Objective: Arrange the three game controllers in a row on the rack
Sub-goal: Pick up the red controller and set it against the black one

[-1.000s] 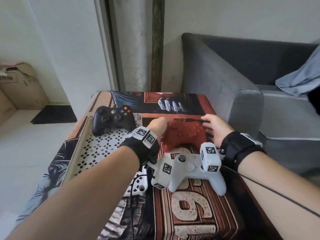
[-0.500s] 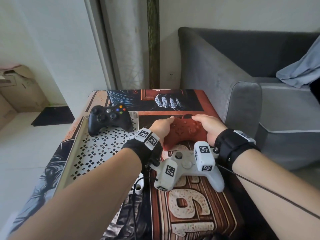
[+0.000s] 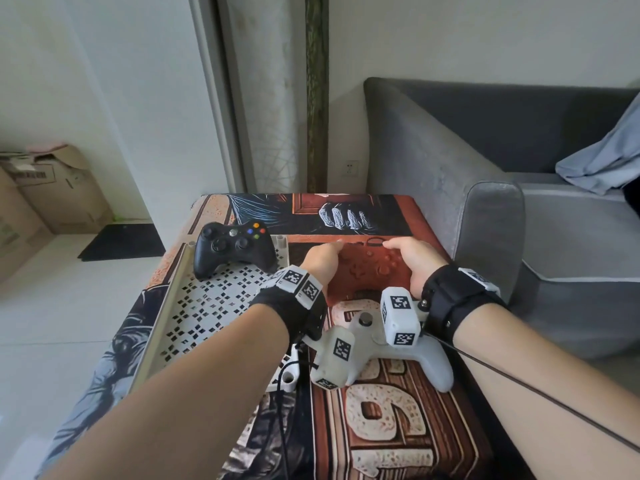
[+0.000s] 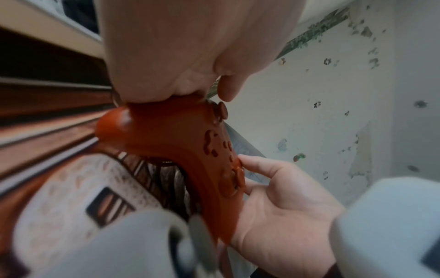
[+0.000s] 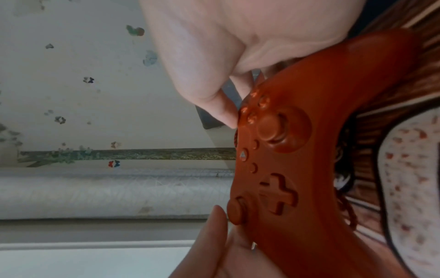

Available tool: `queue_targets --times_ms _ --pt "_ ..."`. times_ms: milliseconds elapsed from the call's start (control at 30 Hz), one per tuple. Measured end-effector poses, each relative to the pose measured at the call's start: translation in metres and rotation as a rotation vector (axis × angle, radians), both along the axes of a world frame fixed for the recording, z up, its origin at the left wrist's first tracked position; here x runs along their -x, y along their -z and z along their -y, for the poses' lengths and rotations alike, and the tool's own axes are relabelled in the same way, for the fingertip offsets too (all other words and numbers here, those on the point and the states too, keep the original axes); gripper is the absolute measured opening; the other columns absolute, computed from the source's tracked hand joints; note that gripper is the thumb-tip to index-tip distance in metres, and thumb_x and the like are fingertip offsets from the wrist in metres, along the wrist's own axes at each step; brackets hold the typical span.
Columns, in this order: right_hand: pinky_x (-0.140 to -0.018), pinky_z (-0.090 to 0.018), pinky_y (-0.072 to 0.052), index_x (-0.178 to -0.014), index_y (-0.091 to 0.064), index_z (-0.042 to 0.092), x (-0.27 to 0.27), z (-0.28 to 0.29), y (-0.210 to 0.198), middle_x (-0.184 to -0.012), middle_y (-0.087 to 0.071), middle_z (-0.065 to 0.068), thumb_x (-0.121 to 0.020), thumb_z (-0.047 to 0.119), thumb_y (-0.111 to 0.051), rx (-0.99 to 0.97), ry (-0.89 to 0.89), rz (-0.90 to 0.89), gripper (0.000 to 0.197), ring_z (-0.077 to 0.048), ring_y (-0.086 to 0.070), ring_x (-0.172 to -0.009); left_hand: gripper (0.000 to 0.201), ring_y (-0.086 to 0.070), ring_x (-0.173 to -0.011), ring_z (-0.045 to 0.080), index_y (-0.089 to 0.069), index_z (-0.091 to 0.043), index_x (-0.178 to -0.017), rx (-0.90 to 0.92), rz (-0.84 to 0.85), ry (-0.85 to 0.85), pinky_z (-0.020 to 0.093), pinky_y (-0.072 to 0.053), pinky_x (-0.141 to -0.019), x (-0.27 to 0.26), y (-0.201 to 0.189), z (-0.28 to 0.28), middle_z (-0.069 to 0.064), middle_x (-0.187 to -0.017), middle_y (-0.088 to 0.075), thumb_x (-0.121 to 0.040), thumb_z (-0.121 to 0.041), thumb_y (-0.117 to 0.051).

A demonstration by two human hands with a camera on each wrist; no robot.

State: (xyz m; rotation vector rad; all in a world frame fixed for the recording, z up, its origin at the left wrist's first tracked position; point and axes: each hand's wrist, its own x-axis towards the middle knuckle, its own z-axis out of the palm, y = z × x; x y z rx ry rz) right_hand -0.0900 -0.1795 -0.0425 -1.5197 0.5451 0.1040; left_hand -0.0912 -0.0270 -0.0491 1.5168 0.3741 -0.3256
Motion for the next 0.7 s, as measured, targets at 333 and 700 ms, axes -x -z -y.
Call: queue_targets --times_ms 333,700 --pt "-0.083 -0.057 -0.056 -0.101 -0.075 0.005 0.003 -0.076 -0.053 -0.089 -0.073 -0.015 -0.079 0.012 -0.068 -0.096 -0.077 0.100 0.024 -0.031 -0.067 -0.078 0.039 -0.061 -0.081 0.029 -0.059 -0.001 -0.126 0.064 0.140 -0.098 0.043 -0.055 -0.077 0.013 -0.049 -0.076 0.018 -0.105 -0.062 -0.093 -0.021 -0.053" --pt "-0.067 -0.042 -0.056 -0.097 -0.073 0.006 0.025 -0.192 -0.034 -0.063 -0.072 -0.008 -0.078 0.013 -0.069 -0.181 -0.220 0.013 0.021 -0.025 -0.065 -0.050 0.023 -0.062 -0.097 0.032 -0.061 -0.008 -0.102 -0.014 0.113 -0.256 0.057 -0.051 -0.104 0.053 -0.034 -0.195 0.016 -0.108 -0.063 -0.084 -0.023 -0.058"
